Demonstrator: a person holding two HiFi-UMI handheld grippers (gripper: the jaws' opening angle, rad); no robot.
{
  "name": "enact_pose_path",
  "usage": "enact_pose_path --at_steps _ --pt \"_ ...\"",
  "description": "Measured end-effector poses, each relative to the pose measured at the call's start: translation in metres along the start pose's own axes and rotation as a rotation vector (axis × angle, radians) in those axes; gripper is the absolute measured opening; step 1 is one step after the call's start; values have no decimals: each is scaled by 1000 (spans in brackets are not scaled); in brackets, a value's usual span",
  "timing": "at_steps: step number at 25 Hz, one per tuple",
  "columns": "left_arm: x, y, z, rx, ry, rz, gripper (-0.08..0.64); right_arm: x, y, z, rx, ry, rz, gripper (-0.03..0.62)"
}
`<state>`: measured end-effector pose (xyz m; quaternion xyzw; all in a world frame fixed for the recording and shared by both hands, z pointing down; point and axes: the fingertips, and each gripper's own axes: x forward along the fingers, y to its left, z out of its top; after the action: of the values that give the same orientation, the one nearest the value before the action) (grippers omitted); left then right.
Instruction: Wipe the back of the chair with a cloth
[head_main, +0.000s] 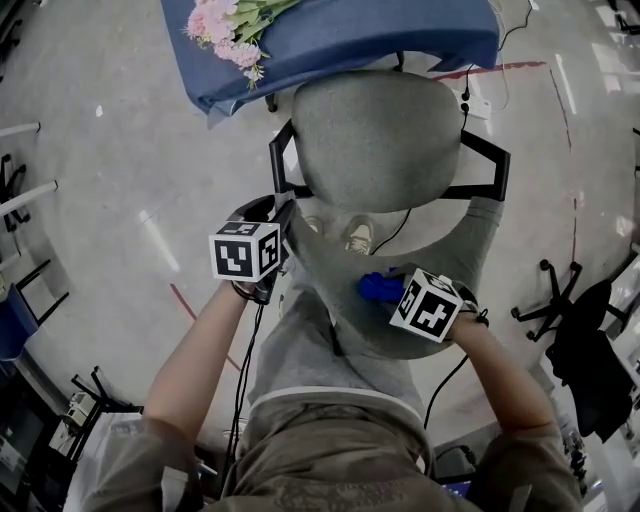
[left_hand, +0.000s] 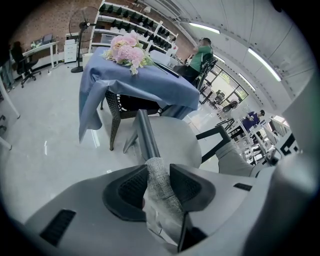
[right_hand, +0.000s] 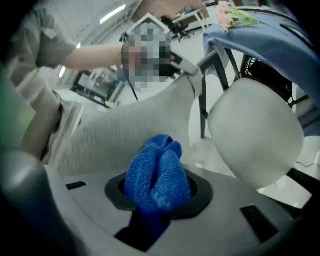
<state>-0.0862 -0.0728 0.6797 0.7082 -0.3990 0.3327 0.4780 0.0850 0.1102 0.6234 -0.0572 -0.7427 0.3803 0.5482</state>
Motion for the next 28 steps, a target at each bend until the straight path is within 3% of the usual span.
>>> enact_pose_path --at_steps 3,5,8,10,13,17,24,28 --pt "0 0 0 1 5 -4 158 -21 -37 -78 -49 228 -133 126" --pt "1 0 0 1 4 -3 158 -46 -78 -115 -56 318 -256 126" --pt "0 0 0 1 3 0 158 -81 -132 -140 9 332 -400 124" --pt "0 0 0 3 3 0 158 -91 -148 -142 26 324 -440 124" --pt "1 -1 0 1 -1 -1 158 -75 -131 -136 49 283 -360 124" --pt "2 0 1 0 -8 0 158 -44 -70 -108 49 215 -216 123" --pt "3 2 -2 11 13 15 158 -8 17 15 34 -57 -45 118" --pt "2 2 -2 23 22 18 158 -7 24 84 1 -182 -53 118"
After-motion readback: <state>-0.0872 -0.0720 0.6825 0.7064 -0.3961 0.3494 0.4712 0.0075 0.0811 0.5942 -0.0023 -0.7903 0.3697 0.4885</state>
